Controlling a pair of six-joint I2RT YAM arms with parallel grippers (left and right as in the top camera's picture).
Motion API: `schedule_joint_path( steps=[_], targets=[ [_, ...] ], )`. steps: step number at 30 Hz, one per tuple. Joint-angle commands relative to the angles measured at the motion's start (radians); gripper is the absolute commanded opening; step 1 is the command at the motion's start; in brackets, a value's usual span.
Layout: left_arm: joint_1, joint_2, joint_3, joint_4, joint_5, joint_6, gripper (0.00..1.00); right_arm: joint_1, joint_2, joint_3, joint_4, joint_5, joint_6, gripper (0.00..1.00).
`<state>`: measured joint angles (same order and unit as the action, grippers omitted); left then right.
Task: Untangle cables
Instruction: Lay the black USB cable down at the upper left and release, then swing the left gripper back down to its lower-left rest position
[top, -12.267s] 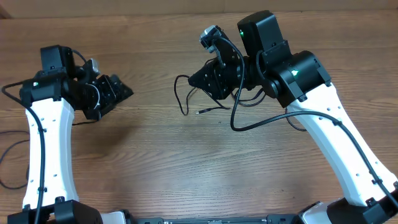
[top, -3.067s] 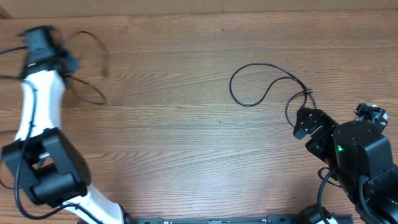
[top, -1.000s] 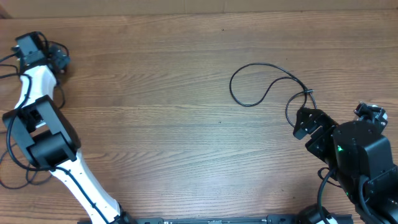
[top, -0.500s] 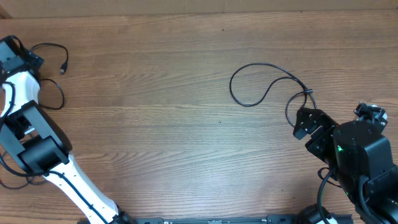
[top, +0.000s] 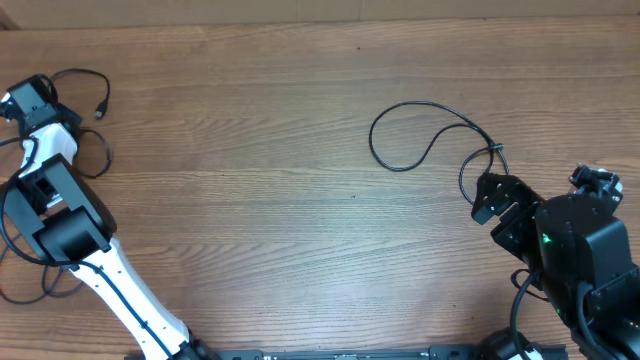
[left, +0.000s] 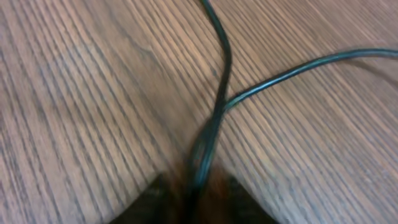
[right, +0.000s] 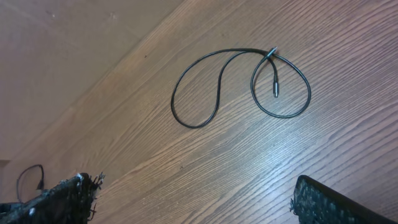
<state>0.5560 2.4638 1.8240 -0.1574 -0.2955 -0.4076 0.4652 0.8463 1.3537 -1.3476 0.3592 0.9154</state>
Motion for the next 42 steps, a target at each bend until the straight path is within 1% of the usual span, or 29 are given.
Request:
schedule_joint_path(
  steps=[1, 2, 5, 9, 11, 12, 13, 14, 15, 16, 19, 23, 25, 27, 29, 31, 38, 40, 42],
  targets=[
    [-0.027, 0.033, 0.014, 0.0, 0.018, 0.045, 0.11, -0.001, -0.003, 0.0, 0.002, 0.017, -0.004, 1.0],
    [-0.034, 0.032, 0.014, 0.009, 0.034, 0.068, 0.1, -0.001, -0.003, 0.0, 0.002, 0.017, -0.004, 1.0],
    [-0.082, 0.032, 0.035, 0.027, 0.138, 0.174, 0.13, -0.001, -0.003, 0.0, 0.002, 0.017, -0.004, 1.0],
    [-0.143, 0.032, 0.079, -0.011, 0.124, 0.216, 0.11, -0.001, -0.003, 0.0, 0.002, 0.017, -0.004, 1.0],
    [-0.173, 0.032, 0.105, -0.048, 0.065, 0.22, 0.13, -0.001, -0.003, 0.0, 0.002, 0.017, -0.004, 1.0],
    [-0.183, 0.032, 0.116, -0.063, 0.026, 0.217, 0.26, -0.001, -0.003, 0.0, 0.002, 0.017, -0.004, 1.0],
    [-0.191, 0.032, 0.128, -0.076, -0.019, 0.204, 0.62, -0.001, -0.003, 0.0, 0.002, 0.017, -0.004, 1.0],
    [-0.195, 0.032, 0.141, -0.094, -0.06, 0.189, 0.82, -0.001, -0.003, 0.0, 0.002, 0.017, -0.004, 1.0],
    [-0.197, 0.029, 0.166, -0.132, -0.103, 0.161, 0.94, -0.001, -0.003, 0.0, 0.002, 0.017, -0.004, 1.0],
    [-0.197, 0.028, 0.18, -0.154, -0.113, 0.148, 1.0, -0.001, -0.003, 0.0, 0.002, 0.017, -0.004, 1.0],
    [-0.19, 0.024, 0.278, -0.282, -0.098, 0.134, 1.0, -0.001, -0.003, 0.0, 0.002, 0.017, -0.004, 1.0],
    [-0.188, 0.012, 0.458, -0.492, -0.095, 0.134, 1.0, -0.001, -0.003, 0.0, 0.002, 0.017, -0.004, 1.0],
    [-0.191, -0.002, 0.546, -0.582, -0.092, 0.111, 1.0, -0.001, -0.003, 0.0, 0.002, 0.017, -0.004, 1.0],
    [-0.192, -0.022, 0.624, -0.661, -0.04, 0.091, 1.0, -0.001, -0.003, 0.0, 0.002, 0.017, -0.004, 1.0],
    [-0.192, -0.053, 0.704, -0.735, 0.095, 0.078, 1.0, -0.001, -0.003, 0.0, 0.002, 0.017, -0.004, 1.0],
    [-0.192, -0.079, 0.745, -0.785, 0.262, 0.078, 1.0, -0.001, -0.003, 0.0, 0.002, 0.017, -0.004, 1.0],
    [-0.241, -0.108, 0.75, -0.872, 0.932, 0.125, 1.0, -0.001, -0.003, 0.0, 0.002, 0.017, -0.004, 1.0],
    [-0.274, -0.108, 0.75, -0.916, 1.059, 0.148, 1.0, -0.001, -0.003, 0.0, 0.002, 0.017, -0.004, 1.0],
    [-0.329, -0.108, 0.75, -0.951, 1.098, 0.159, 1.0, -0.001, -0.003, 0.0, 0.002, 0.017, -0.004, 1.0]
  ],
)
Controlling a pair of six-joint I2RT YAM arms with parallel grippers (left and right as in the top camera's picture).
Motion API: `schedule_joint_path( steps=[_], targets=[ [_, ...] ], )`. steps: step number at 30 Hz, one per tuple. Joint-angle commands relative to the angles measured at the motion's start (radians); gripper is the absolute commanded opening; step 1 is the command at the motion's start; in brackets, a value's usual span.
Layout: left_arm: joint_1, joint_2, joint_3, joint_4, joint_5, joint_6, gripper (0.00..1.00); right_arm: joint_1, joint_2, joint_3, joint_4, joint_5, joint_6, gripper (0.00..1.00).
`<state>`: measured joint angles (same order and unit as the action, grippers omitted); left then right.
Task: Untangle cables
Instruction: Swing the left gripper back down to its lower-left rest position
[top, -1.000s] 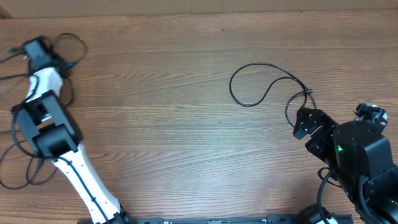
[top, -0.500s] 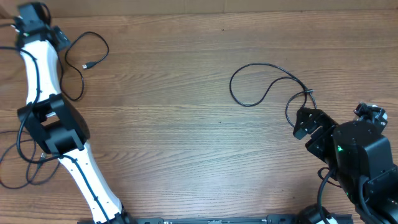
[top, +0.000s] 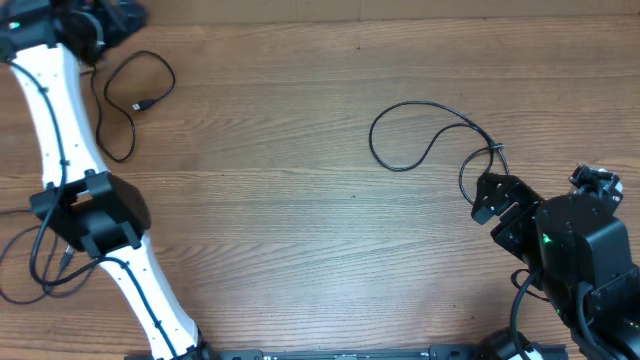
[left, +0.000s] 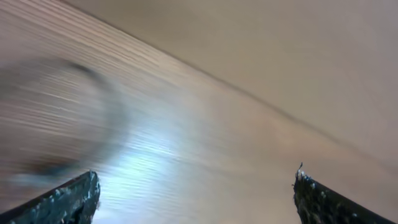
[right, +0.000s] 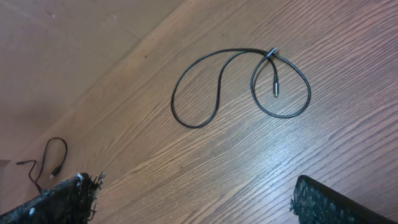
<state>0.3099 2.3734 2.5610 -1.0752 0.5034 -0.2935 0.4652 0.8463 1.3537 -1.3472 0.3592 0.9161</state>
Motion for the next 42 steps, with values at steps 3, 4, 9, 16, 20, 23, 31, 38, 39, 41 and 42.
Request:
schedule_joint_path(
  steps=[3, 4, 9, 16, 20, 23, 31, 38, 39, 41, 42],
  targets=[
    [-0.22, -0.018, 0.013, -0.129, 0.188, 0.072, 1.0, -0.001, -0.003, 0.0, 0.002, 0.017, -0.005, 1.0],
    [-0.266, -0.018, 0.013, -0.15, 0.13, 0.071, 1.0, -0.001, -0.003, 0.0, 0.002, 0.017, -0.005, 1.0],
    [-0.449, -0.06, 0.023, -0.174, 0.008, 0.07, 1.0, -0.001, -0.003, 0.0, 0.002, 0.017, -0.005, 1.0],
    [-0.57, -0.219, 0.023, -0.28, -0.403, 0.012, 0.99, -0.001, -0.003, 0.0, 0.002, 0.017, -0.005, 1.0],
    [-0.614, -0.329, 0.023, -0.373, -0.573, -0.055, 1.0, -0.001, -0.003, 0.0, 0.002, 0.017, -0.005, 1.0],
    [-0.657, -0.393, 0.022, -0.401, -0.604, -0.023, 0.99, -0.001, -0.003, 0.0, 0.002, 0.017, -0.005, 1.0],
    [-0.826, -0.465, 0.021, -0.572, -0.89, -0.166, 0.94, -0.001, -0.003, 0.0, 0.002, 0.017, -0.005, 1.0],
    [-0.935, -0.513, 0.007, -0.615, -1.089, -0.219, 0.98, -0.001, -0.003, 0.0, 0.002, 0.017, -0.005, 1.0],
    [-0.935, -0.528, 0.007, -0.615, -1.091, -0.217, 0.98, -0.001, -0.003, 0.0, 0.002, 0.017, -0.005, 1.0],
    [-0.929, -0.569, 0.007, -0.615, -1.085, -0.204, 1.0, -0.001, -0.003, 0.0, 0.002, 0.017, -0.005, 1.0],
    [-0.923, -0.592, 0.005, -0.615, -1.079, -0.196, 1.0, -0.001, -0.003, 0.0, 0.002, 0.017, -0.005, 1.0]
  ],
)
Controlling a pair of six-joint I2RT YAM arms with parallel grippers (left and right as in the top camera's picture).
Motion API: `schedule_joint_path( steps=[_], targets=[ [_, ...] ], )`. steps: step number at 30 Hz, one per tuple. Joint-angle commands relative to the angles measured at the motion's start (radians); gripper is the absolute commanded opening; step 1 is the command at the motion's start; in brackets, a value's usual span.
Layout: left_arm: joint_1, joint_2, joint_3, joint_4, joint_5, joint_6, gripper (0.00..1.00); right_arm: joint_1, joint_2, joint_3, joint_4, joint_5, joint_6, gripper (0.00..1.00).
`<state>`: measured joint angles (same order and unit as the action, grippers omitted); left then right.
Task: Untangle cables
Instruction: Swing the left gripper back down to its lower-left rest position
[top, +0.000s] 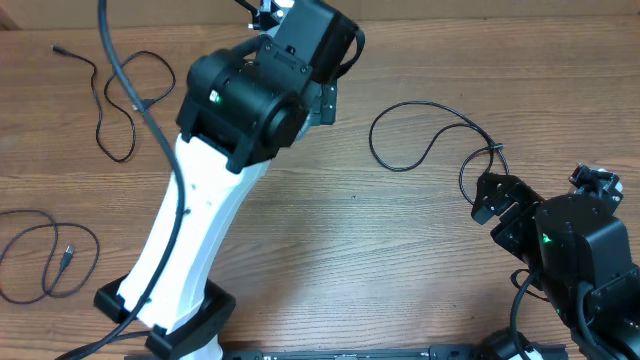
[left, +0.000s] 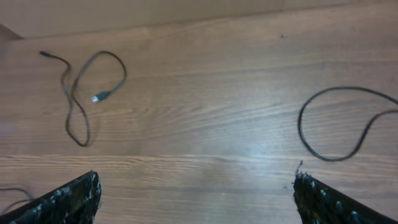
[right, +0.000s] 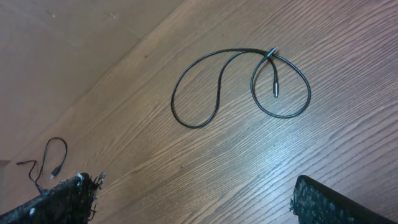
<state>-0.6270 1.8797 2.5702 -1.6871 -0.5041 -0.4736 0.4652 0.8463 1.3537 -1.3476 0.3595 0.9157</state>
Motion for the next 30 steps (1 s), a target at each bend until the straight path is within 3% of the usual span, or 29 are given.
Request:
schedule_joint_path(
  steps=[1, 5, 9, 13, 17, 22, 30],
  targets=[
    [0.019, -0.125, -0.008, -0.003, -0.068, -0.012, 1.0, -0.001, -0.003, 0.0, 0.002, 0.017, -0.005, 1.0],
    [0.023, -0.269, -0.06, -0.003, -0.045, 0.008, 1.0, -0.001, -0.003, 0.0, 0.002, 0.017, -0.005, 1.0],
    [0.023, -0.478, -0.214, -0.002, -0.057, -0.059, 1.0, -0.001, -0.003, 0.0, 0.002, 0.017, -0.005, 1.0],
    [0.023, -0.66, -0.492, 0.053, -0.141, -0.204, 1.0, -0.001, -0.003, 0.0, 0.002, 0.017, -0.005, 1.0],
    [0.023, -0.775, -0.846, 0.257, -0.137, -0.208, 1.0, -0.001, -0.003, 0.0, 0.002, 0.017, -0.005, 1.0],
    [0.027, -0.816, -1.241, 0.514, -0.165, -0.266, 1.0, -0.001, -0.003, 0.0, 0.002, 0.017, -0.005, 1.0],
    [0.026, -0.769, -1.541, 0.685, -0.081, -0.471, 1.0, -0.001, -0.003, 0.0, 0.002, 0.017, -0.005, 1.0]
  ],
)
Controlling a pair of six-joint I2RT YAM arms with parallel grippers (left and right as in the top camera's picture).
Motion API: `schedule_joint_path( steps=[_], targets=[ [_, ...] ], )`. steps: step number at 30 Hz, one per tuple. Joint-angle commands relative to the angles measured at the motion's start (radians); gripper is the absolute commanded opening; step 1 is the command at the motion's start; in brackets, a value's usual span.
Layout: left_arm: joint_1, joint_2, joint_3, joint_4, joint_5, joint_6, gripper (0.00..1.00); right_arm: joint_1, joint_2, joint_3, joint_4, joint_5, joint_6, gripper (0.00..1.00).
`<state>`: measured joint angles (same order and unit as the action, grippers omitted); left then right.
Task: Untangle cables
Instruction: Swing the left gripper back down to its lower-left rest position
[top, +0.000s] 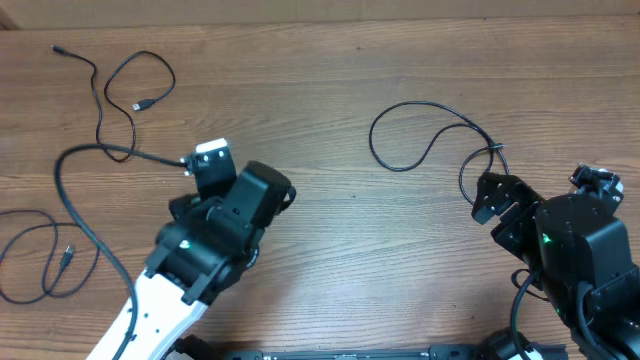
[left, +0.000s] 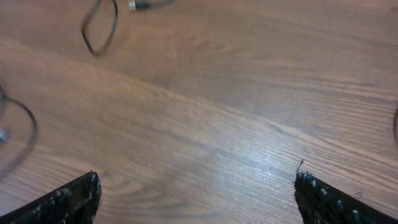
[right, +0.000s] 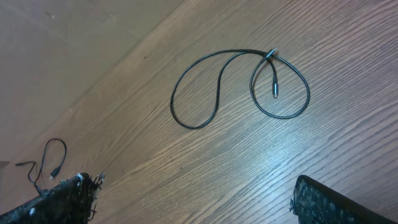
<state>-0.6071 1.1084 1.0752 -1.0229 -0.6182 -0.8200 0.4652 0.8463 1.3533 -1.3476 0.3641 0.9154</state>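
Note:
Three black cables lie apart on the wooden table. One with a USB plug (top: 133, 92) is at the far left back, also seen in the left wrist view (left: 99, 25). A second loop (top: 38, 258) lies at the left edge. The third (top: 425, 135) curls at the right, shown whole in the right wrist view (right: 239, 87). My left gripper (left: 196, 199) is open over bare wood; in the overhead view its arm (top: 225, 215) hides the fingers. My right gripper (right: 193, 199) is open and empty, just short of the right cable (top: 490, 195).
The left arm's own thick lead (top: 75, 165) arcs over the table between the two left cables. The table's back edge (top: 320, 20) runs along the top. The right arm's body (top: 575, 250) fills the front right corner.
My left arm has drawn back from the table's back centre to the front left of centre, still open. The cables and the right arm have not moved.
My left gripper was shut on a cable at the far left. Then it was open at the back left corner, with the USB cable lying spread out there. Later it hung open over the back centre, and now it is low at front left.

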Motion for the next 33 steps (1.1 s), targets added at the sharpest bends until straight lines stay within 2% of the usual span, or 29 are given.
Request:
schedule_joint_path(
  steps=[1, 5, 18, 20, 22, 27, 30, 33],
  targets=[
    [0.006, 0.014, -0.061, 0.027, 0.059, -0.135, 1.0, -0.001, -0.003, 0.001, 0.002, 0.012, -0.004, 1.0],
    [0.006, 0.074, -0.09, 0.027, 0.141, -0.134, 1.0, -0.001, -0.003, 0.001, 0.002, 0.012, -0.004, 1.0],
    [0.006, 0.291, -0.091, 0.031, 0.169, -0.135, 1.0, -0.001, -0.003, 0.001, 0.002, 0.012, -0.004, 1.0],
    [0.006, 0.316, -0.091, 0.029, 0.212, -0.13, 1.0, -0.001, -0.003, 0.001, 0.002, 0.012, -0.004, 1.0],
    [0.006, 0.322, -0.091, 0.025, 0.229, -0.092, 1.0, -0.001, -0.003, 0.001, 0.002, 0.012, -0.004, 1.0],
    [0.006, 0.258, -0.09, 0.011, 0.22, -0.082, 1.0, -0.001, -0.003, 0.001, 0.002, 0.012, -0.004, 1.0],
    [0.004, 0.158, -0.09, 0.02, 0.219, 0.002, 1.0, -0.001, -0.003, 0.001, 0.002, 0.012, -0.004, 1.0],
    [0.005, 0.034, -0.09, 0.064, 0.254, 0.228, 1.0, -0.001, -0.003, 0.001, 0.002, 0.012, -0.004, 1.0]
  ],
)
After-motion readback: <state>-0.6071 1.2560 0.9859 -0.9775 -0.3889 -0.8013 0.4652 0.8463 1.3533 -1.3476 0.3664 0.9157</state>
